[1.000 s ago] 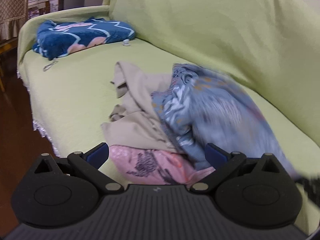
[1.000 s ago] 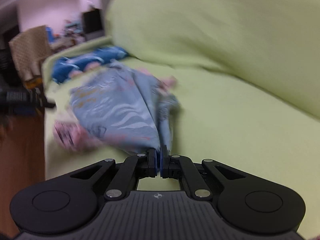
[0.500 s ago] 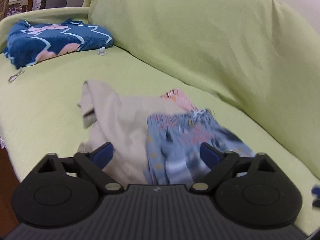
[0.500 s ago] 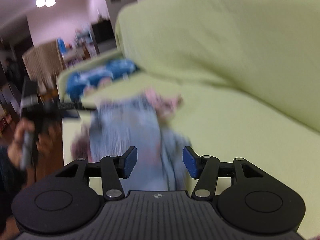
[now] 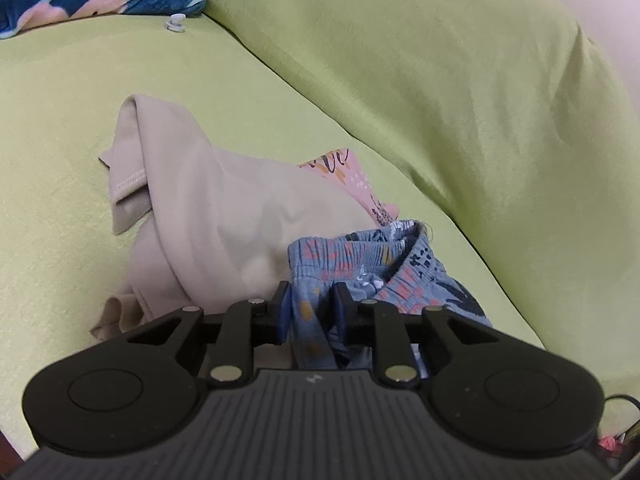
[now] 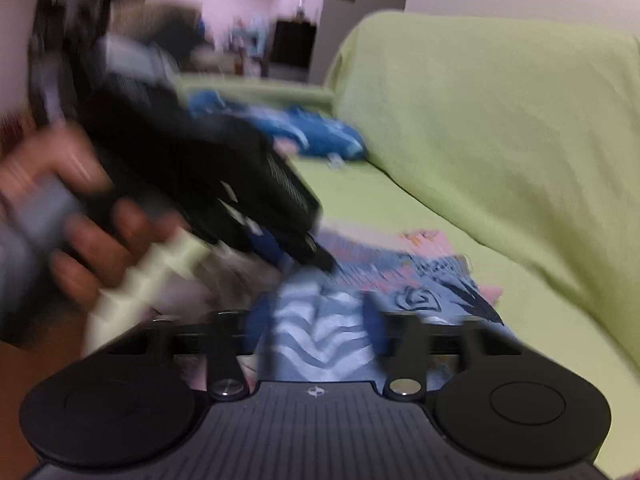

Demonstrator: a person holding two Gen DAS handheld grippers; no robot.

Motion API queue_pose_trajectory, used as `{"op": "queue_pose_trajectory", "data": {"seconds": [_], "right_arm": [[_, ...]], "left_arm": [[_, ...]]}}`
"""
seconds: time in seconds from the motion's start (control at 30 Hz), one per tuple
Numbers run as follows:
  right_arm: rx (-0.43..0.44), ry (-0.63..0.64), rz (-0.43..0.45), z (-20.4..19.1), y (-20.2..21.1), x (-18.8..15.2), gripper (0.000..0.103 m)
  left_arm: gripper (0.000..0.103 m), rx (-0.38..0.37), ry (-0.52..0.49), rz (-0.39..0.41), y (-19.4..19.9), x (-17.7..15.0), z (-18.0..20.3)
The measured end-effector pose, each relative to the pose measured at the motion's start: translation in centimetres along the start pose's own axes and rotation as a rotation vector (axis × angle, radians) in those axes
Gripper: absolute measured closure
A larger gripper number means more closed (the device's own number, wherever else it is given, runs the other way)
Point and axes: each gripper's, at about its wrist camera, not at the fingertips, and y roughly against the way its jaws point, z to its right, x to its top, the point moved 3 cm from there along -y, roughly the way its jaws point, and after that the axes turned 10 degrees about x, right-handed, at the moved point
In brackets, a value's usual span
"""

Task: Fold clothes
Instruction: 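Grasp the shorts waistband with the right gripper while the left gripper grasps it too, then lift the shorts by the waistband with both grippers, shaking them out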

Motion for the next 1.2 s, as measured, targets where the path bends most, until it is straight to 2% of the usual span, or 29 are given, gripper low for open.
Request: {"op": "queue_pose_trajectory", "data": {"seconds": [0.03,0.1,0.2,0.27,0.33,0.37,0.43,0.5,0.53,0.57,0.6,0.7,0.73,0.8,0.83,0.9,0.97,1.07,1.2], "right_arm": [[-0.024,-0.001,-0.016,0.3,-0.7,-0.3,0.103],[0.029,-0.169,0.051,2.7,2.4,-1.5,0.103],[0.050,-0.376,0.128,6.2,8.4,-4.0,0.103],[-0.007,-0.447,0.123,8.1,11.9,-6.1,0.103],[-0.087,-0.474,0.090,9.4,13.7,-7.7,0.103],[-0.100,-0.493,0.068,9.8,13.7,-8.3,0.102],[-0.124,-0.530,0.027,10.5,13.7,-9.4,0.088],[-0.093,-0.546,0.087,10.5,13.9,-9.1,0.072],[-0.078,-0.546,0.131,10.2,13.9,-8.6,0.047],[-0.063,-0.545,0.174,9.9,13.9,-8.1,0.026],[-0.045,-0.545,0.199,9.8,13.6,-7.6,0.023],[-0.006,-0.538,0.185,10.0,12.1,-6.9,0.031],[-0.003,-0.536,0.167,10.0,10.9,-7.0,0.039],[0.022,-0.529,0.141,10.2,9.4,-7.0,0.076],[0.040,-0.524,0.133,10.3,9.1,-6.9,0.093],[0.000,-0.516,0.150,10.3,10.7,-6.8,0.095],[-0.051,-0.512,0.203,10.7,13.6,-6.4,0.096],[-0.166,-0.475,0.289,11.1,20.3,-5.5,0.097],[-0.361,-0.354,0.394,9.6,31.6,-3.3,0.098]], "left_arm": [[0.090,-0.004,-0.006,0.001,0.3,-0.2,0.0],[0.091,-0.016,-0.026,0.008,0.8,-1.0,0.0],[0.091,-0.047,-0.048,0.015,0.7,-2.0,0.3],[0.088,-0.070,-0.044,0.020,0.4,-2.2,0.8],[0.078,-0.073,-0.034,0.022,-0.1,-1.8,1.3],[0.077,-0.077,-0.027,0.017,-0.6,-1.6,1.5],[0.077,-0.090,-0.016,-0.004,-1.7,-1.3,1.6],[0.082,-0.097,-0.011,-0.018,-2.2,-1.1,1.7],[0.085,-0.096,-0.016,-0.016,-2.3,-1.0,1.6],[0.086,-0.097,-0.018,-0.016,-2.3,-1.0,1.5],[0.086,-0.098,-0.021,-0.015,-2.3,-0.9,1.5],[0.086,-0.111,0.003,-0.028,-2.8,-0.8,1.0],[0.086,-0.118,0.015,-0.033,-3.0,-0.8,0.7],[0.091,-0.122,0.034,-0.037,-3.2,-0.7,0.5],[0.099,-0.118,0.036,-0.034,-3.2,-0.6,0.6],[0.102,-0.095,0.002,-0.001,-2.0,-0.7,1.3],[0.102,-0.068,-0.060,0.074,0.6,-0.7,2.7],[0.102,-0.074,-0.152,0.202,6.0,-0.4,6.2],[0.102,-0.111,-0.348,0.389,15.2,-0.7,13.8]]}}
